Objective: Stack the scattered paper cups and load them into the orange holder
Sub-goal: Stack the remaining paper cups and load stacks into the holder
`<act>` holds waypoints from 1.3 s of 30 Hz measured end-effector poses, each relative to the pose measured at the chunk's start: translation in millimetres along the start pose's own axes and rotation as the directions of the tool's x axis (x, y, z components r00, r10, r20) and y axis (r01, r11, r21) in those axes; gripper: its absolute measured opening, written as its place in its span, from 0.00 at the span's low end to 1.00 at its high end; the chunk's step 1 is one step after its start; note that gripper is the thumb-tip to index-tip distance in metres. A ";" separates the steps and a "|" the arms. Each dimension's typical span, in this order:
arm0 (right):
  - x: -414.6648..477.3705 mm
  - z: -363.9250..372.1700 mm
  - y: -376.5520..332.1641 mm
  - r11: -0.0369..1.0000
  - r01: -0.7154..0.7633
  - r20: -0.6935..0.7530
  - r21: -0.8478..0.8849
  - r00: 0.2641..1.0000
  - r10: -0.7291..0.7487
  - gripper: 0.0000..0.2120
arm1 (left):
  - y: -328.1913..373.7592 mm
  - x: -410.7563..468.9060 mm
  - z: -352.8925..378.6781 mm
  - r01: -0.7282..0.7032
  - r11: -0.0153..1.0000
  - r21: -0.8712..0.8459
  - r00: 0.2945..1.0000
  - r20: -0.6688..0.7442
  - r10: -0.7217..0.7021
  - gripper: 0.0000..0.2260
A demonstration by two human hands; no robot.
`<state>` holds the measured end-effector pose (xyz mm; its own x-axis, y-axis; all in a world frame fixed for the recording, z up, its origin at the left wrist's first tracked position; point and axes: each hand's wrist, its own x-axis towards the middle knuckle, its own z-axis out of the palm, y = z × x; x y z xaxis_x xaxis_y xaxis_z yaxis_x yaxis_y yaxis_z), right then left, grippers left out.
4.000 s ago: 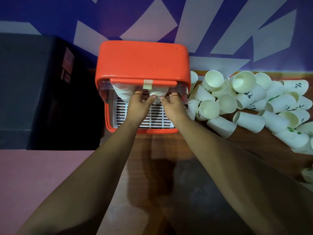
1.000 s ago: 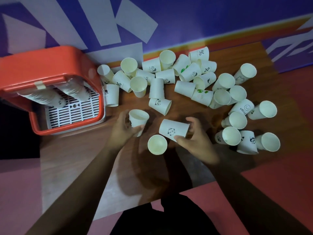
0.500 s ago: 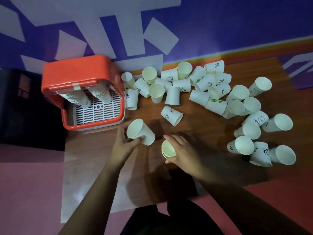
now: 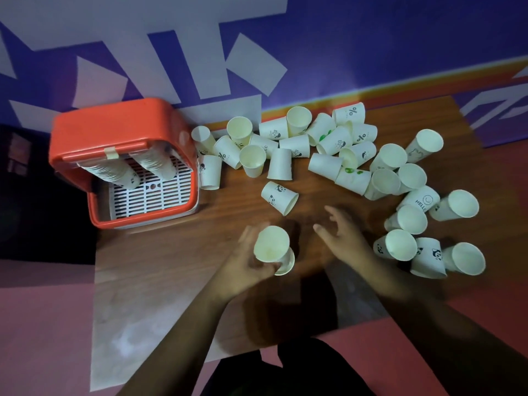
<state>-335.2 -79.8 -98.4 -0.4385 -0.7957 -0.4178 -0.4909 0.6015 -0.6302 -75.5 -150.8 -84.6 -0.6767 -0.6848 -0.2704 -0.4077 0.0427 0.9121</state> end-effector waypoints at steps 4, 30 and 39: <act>29.6 -0.8 -20.1 0.999 -0.012 0.021 -0.032 1.000 0.013 0.32 | -19.3 4.2 9.0 -0.047 0.966 0.254 0.996 0.081 0.027 0.36; 106.5 74.5 -61.0 0.998 0.039 0.009 -0.044 0.999 -0.038 0.31 | -31.7 72.1 -69.7 0.322 0.876 0.360 0.876 -0.465 -0.131 0.24; 23.1 9.4 -77.6 0.978 0.153 0.084 0.139 0.983 -0.165 0.26 | -22.1 156.5 -114.3 0.377 0.764 0.523 0.904 -0.388 -0.181 0.31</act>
<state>-300.2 -145.5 -65.3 -0.2867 -0.8874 -0.3611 -0.4431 0.4570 -0.7713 -102.4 -342.0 -111.8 -0.2999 -0.9089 -0.2896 -0.8876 0.1546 0.4340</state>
